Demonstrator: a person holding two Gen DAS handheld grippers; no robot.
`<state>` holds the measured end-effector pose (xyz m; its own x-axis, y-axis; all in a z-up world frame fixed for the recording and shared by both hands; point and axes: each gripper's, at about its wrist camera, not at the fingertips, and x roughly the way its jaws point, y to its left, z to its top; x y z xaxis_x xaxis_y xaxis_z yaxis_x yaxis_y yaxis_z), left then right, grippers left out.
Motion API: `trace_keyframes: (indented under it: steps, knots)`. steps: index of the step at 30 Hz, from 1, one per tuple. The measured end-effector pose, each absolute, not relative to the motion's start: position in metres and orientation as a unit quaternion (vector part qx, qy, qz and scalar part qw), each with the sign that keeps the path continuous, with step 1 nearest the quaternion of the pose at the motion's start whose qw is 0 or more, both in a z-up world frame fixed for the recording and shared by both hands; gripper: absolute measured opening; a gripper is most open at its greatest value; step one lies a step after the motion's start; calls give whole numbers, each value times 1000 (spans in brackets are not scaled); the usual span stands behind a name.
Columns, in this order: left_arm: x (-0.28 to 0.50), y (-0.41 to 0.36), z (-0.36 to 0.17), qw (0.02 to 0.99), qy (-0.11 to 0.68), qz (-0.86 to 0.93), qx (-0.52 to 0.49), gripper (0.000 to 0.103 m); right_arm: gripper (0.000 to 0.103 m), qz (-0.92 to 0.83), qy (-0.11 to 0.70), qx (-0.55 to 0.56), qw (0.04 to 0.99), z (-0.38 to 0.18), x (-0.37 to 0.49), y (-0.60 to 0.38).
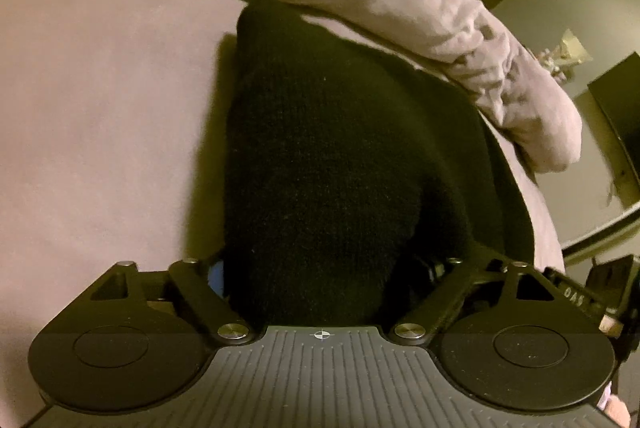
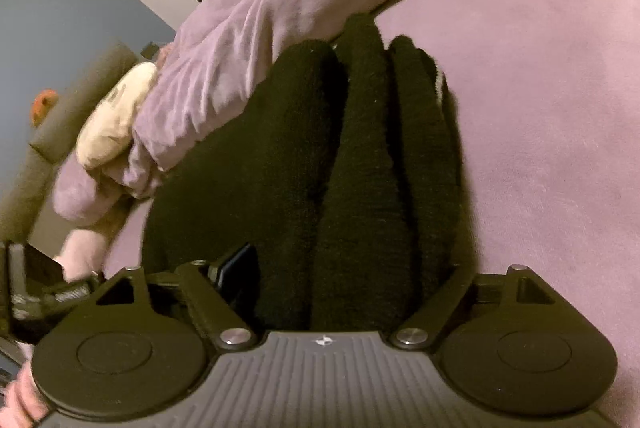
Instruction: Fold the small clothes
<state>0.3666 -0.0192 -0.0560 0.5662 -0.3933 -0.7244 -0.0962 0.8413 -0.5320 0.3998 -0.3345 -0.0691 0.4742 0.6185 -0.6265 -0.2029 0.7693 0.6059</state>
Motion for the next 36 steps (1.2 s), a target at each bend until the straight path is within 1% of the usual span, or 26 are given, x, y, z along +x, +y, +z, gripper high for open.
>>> trace_keyframes:
  steps: [1, 2, 5, 6, 8, 13, 16, 19, 21, 22, 24, 25, 26, 29, 31, 32, 33, 34, 35, 36]
  knots:
    - [365, -21, -53, 848, 453, -86, -262, 80, 69, 245, 443, 218, 834, -67, 397, -331]
    - [362, -23, -50, 852, 449, -85, -254, 76, 64, 246, 438, 210, 839, -64, 394, -329]
    - [359, -26, -40, 859, 443, -82, -244, 68, 55, 242, 432, 211, 843, -56, 391, -327]
    - [357, -25, -35, 861, 440, -81, -242, 66, 54, 243, 429, 213, 843, -53, 389, -325]
    - [354, -24, -24, 867, 434, -77, -232, 65, 51, 251, 420, 223, 843, -46, 384, -322]
    - [337, -10, 2, 885, 417, -56, -201, 64, 49, 295, 413, 210, 836, -31, 372, -285]
    - [316, 8, 11, 895, 406, -34, -179, 64, 49, 320, 418, 211, 824, -34, 367, -261]
    - [296, 38, 5, 891, 409, -6, -197, 67, 49, 331, 426, 220, 813, -45, 362, -244]
    - [290, 58, -8, 875, 436, 11, -212, 68, 60, 298, 436, 199, 825, -46, 356, -238]
    - [284, 66, -12, 869, 443, 16, -219, 68, 68, 284, 439, 196, 830, -45, 352, -240]
    - [268, 76, -7, 879, 430, 15, -206, 67, 71, 264, 431, 192, 841, -38, 339, -251]
    - [259, 77, -1, 889, 417, 19, -189, 66, 73, 249, 419, 186, 853, -30, 328, -259]
    - [249, 75, 4, 898, 407, 31, -167, 67, 73, 238, 402, 183, 865, -22, 316, -266]
    - [232, 60, 11, 912, 392, 46, -116, 72, 73, 245, 363, 192, 878, -4, 290, -276]
    - [227, 47, 11, 912, 392, 40, -111, 77, 71, 258, 353, 188, 879, 4, 282, -273]
    - [227, 40, 9, 909, 400, 38, -108, 78, 66, 258, 348, 178, 883, 7, 282, -269]
    - [227, 35, 7, 907, 405, 38, -105, 78, 64, 257, 343, 167, 888, 10, 284, -261]
    - [225, 31, 6, 906, 408, 38, -103, 78, 54, 260, 340, 163, 889, 11, 287, -255]
    - [224, 27, 5, 905, 411, 36, -102, 80, 51, 266, 344, 171, 884, 11, 293, -246]
    - [222, 26, 3, 904, 413, 35, -103, 83, 51, 272, 354, 182, 876, 9, 300, -239]
